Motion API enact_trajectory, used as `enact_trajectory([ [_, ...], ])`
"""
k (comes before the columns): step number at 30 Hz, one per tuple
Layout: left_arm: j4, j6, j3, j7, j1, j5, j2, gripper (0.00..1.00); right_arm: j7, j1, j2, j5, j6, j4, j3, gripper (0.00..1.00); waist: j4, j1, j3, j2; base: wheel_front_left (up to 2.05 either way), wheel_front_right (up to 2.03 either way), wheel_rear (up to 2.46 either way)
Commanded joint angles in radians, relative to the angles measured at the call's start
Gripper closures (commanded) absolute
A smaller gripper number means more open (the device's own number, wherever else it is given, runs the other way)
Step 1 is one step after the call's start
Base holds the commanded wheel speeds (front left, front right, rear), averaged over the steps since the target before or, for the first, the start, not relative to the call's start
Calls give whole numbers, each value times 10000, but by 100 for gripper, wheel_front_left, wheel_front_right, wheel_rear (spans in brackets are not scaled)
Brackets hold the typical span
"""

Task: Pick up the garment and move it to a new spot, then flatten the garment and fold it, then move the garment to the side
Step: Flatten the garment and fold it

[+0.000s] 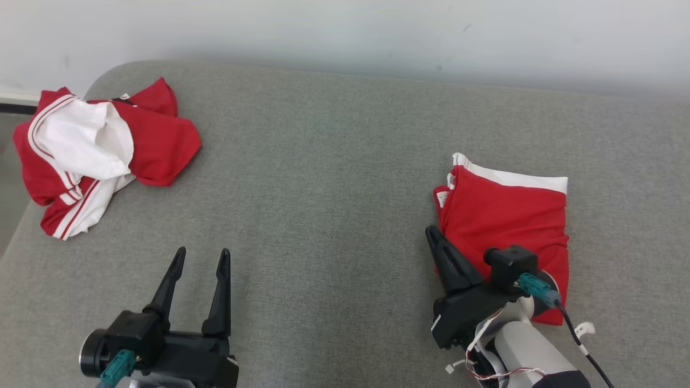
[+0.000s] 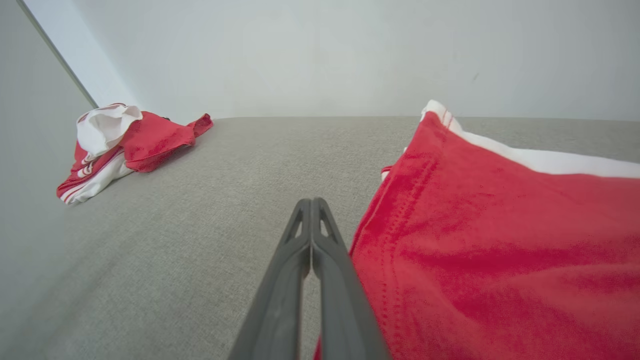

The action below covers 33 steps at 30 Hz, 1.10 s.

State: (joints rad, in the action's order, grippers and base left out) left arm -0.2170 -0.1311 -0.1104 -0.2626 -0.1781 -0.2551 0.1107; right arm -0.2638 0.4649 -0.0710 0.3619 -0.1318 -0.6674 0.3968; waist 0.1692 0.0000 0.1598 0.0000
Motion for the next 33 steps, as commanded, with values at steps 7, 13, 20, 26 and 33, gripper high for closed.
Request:
enact_trajectory([
  [7,-26,10,191,-34,388,96,108,0,-4,-811,-262,-356,21,1979,-1022,100,-796,0,-487,0,0,0,0],
  [13,-7,10,540,-33,628,219,86,0,-4,-1793,-811,-522,21,3108,-1910,100,-1413,0,-857,0,0,0,0],
  [20,73,16,997,-33,956,413,92,0,-6,-2903,-1110,-735,21,3887,-2653,100,-1845,0,-1130,0,0,0,0],
  [26,247,60,1318,-33,1416,721,70,0,-5,-3953,-1097,-1100,21,4441,-3298,0,-2022,0,-1367,0,0,0,0],
  [33,592,169,1462,-33,2117,1218,150,0,-5,-4904,-803,-1369,21,4801,-3754,0,-2008,0,-1589,0,0,0,0],
])
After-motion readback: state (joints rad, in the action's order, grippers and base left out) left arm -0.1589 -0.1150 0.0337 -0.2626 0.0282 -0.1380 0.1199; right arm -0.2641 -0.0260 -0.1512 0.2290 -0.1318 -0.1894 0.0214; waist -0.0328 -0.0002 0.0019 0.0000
